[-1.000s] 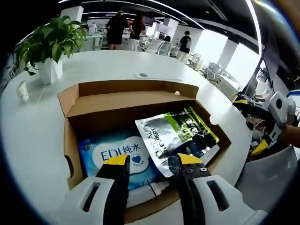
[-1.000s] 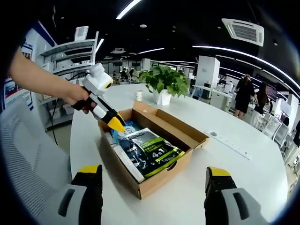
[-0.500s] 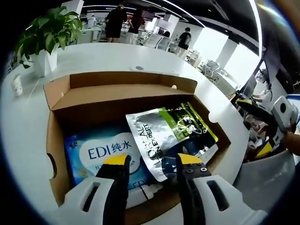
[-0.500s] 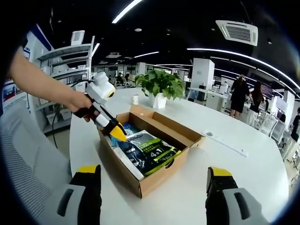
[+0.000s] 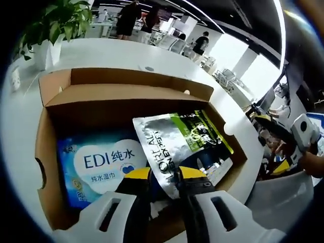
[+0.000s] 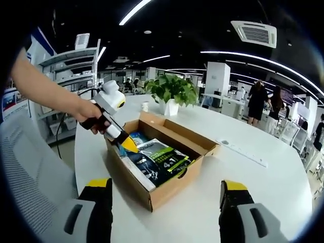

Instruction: Operate the shoe box by opening the lid, removing the specified soft item, and placing it in the target area until the item is outside and the box remains undamaged.

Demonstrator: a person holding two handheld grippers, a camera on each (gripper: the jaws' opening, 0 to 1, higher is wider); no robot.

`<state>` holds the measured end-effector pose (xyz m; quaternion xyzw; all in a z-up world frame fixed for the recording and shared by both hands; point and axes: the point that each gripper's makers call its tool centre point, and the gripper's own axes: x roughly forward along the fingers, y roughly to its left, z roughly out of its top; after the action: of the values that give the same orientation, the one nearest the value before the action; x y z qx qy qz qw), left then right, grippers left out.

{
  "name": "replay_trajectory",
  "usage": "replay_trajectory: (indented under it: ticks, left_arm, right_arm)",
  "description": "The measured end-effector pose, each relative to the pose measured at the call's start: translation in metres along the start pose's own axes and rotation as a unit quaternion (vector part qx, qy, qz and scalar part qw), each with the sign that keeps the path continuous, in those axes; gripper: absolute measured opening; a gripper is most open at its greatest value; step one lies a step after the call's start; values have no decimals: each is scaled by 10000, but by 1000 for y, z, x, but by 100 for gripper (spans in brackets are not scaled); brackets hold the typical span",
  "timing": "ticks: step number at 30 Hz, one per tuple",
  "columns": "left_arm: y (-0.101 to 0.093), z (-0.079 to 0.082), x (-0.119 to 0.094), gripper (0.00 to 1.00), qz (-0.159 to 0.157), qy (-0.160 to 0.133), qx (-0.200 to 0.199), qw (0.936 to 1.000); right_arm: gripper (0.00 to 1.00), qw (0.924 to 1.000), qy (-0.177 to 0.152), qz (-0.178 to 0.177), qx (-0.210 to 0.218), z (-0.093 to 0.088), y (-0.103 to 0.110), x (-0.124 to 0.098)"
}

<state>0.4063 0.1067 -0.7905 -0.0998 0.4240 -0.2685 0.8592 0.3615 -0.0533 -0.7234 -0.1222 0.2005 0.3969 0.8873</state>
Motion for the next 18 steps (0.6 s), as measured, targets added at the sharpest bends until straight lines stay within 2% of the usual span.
replay_trajectory:
  ticks: [1, 2, 6, 9, 10, 11, 12, 18]
  left_arm:
    - [0, 0, 0, 14, -35, -18, -72, 10000]
    - [-2, 2, 0, 13, -90, -97, -355, 9993]
    - [0, 2, -1, 11, -94, -157, -375, 9991]
    - [3, 6, -2, 5, -82, -296, -563, 9979]
    - [5, 7, -3, 2, -69, -360, -689, 9970]
    - [1, 10, -4, 1, -221, -438, -952, 9942]
    - [2, 11, -5, 1, -237, -460, -1075, 9929]
    - [-1, 12, -9, 0, -329, -538, -1255, 9901]
  right_arm:
    - [86, 10000, 14, 13, -16, -1, 1, 1]
    - [86, 10000, 22, 19, -20, -1, 1, 1]
    - [86, 10000, 33, 45, -58, -2, 4, 2]
    - [85, 9999, 72, 73, -53, -5, 5, 3]
    - [85, 9999, 81, 77, -67, -6, 5, 3]
    - [85, 9999, 91, 86, -92, -6, 6, 3]
    - [85, 9999, 95, 90, -102, -6, 7, 3]
    - [84, 9998, 77, 102, -161, -5, 8, 5]
